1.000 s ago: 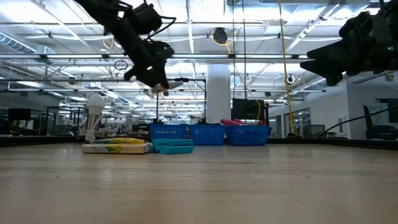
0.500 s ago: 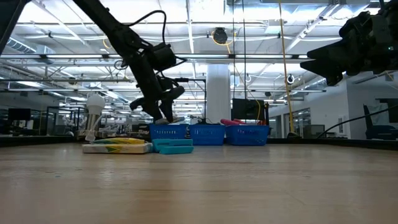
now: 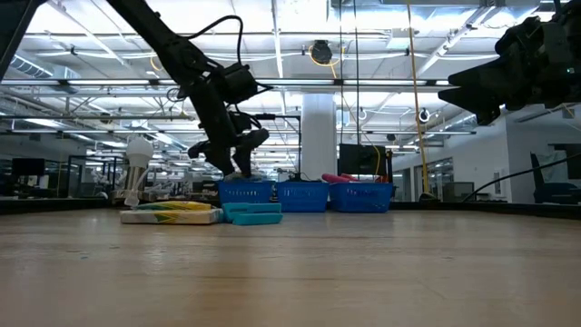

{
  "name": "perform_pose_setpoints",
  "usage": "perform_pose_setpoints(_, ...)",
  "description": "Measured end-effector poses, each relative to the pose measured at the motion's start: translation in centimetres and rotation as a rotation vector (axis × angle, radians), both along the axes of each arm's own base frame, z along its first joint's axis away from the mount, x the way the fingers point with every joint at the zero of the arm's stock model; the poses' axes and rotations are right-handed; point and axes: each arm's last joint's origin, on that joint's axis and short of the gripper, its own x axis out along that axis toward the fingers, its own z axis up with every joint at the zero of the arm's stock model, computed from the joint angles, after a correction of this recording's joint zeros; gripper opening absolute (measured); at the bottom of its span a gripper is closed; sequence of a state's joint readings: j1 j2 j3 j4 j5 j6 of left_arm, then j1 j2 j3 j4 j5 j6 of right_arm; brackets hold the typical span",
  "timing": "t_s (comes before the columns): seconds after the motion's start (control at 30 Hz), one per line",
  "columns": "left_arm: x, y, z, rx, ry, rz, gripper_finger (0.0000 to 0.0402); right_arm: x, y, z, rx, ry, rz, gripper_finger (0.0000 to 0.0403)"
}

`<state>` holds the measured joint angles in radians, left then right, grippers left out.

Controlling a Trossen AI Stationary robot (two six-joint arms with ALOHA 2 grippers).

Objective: Pick & Place School Supplies
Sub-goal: Put the crayon box into the left blue bin

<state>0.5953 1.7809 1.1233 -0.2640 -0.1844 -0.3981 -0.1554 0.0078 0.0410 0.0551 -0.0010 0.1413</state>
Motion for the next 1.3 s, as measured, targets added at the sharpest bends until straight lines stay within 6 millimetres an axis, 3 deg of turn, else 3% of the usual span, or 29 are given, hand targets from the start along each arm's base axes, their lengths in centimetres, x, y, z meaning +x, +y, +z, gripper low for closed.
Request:
perform_pose_setpoints(0.33, 0.2, 0.1, 0.2, 0.062, 0.026, -0.087, 0.0264, 0.0, 0.0, 0.0, 0.000, 0.000, 0.000, 0.0207)
perform_pose_setpoints(0.53, -0.3, -0.9, 2.8, 0.114, 0.020, -0.207, 0.0286, 0.0, 0.0, 0.0, 0.000, 0.000, 0.000, 0.0204)
perform_pose_setpoints(0.73, -1.5, -4.6, 6.7, 0.122, 0.026, -0.434, 0.0277, 0.0, 0.0, 0.0, 0.000, 0.000, 0.001, 0.0207)
perform_pose_setpoints(0.9, -2.5, -9.0, 8.0, 0.040, 0.092, -0.642, 0.0262, 0.0, 0.0, 0.0, 0.000, -0.001, 0.000, 0.0204)
perform_pose_setpoints(1.07, -2.9, -12.6, 6.6, 0.003, 0.268, -0.809, 0.0250, 0.0, 0.0, 0.0, 0.000, 0.000, 0.000, 0.0207)
perform_pose_setpoints(1.3, -3.8, -16.0, 2.8, 0.031, 0.439, -0.920, 0.0242, 0.0, 0.0, 0.0, 0.000, 0.000, 0.000, 0.0205)
